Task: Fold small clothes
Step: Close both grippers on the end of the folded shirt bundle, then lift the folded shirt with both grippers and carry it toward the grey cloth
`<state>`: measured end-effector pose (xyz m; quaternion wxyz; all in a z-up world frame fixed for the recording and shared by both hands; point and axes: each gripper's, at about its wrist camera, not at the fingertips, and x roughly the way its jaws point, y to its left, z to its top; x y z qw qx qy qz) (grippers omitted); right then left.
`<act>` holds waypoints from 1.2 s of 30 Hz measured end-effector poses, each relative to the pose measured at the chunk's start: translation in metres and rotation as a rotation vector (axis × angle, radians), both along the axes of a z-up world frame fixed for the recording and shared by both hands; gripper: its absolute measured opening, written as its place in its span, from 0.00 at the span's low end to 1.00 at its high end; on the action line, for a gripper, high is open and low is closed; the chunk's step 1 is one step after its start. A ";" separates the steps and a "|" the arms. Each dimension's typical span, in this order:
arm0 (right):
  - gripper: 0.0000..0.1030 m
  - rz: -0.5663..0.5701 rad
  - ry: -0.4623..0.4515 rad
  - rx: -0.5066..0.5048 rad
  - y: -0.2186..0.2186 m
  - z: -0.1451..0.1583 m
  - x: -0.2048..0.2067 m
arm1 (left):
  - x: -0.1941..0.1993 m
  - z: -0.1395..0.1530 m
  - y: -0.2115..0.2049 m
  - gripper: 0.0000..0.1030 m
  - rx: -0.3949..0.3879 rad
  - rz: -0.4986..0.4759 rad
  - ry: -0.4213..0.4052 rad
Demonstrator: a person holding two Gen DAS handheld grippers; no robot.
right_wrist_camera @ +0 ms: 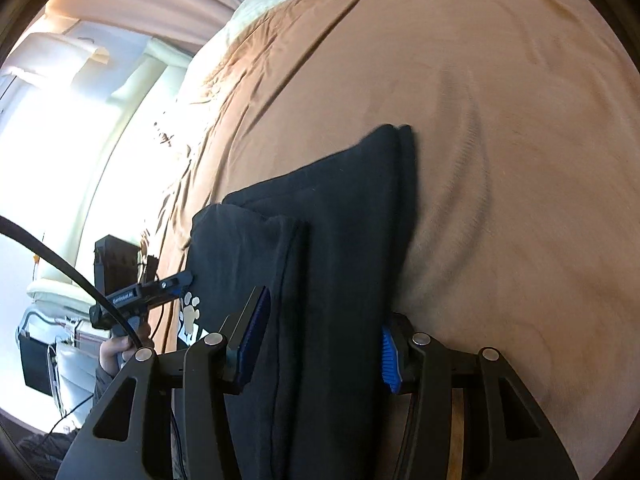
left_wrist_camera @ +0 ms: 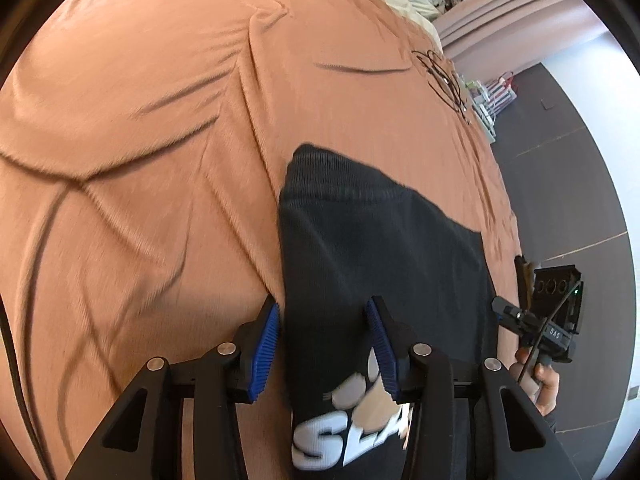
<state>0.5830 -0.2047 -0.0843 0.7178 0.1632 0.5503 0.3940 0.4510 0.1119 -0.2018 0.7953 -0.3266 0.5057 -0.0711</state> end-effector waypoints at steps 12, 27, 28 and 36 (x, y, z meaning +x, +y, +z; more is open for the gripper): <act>0.14 0.002 -0.044 -0.089 0.031 0.004 0.012 | 0.028 -0.003 0.005 0.17 0.023 0.044 -0.002; 0.10 -0.017 -0.308 -0.144 0.048 0.092 -0.077 | -0.014 0.092 -0.009 0.06 0.008 -0.022 -0.182; 0.10 -0.027 -0.324 -0.143 0.040 0.100 -0.086 | -0.018 0.100 -0.011 0.06 0.009 -0.028 -0.199; 0.10 -0.094 -0.462 -0.142 0.012 0.151 -0.164 | -0.060 0.167 -0.038 0.06 0.019 -0.068 -0.327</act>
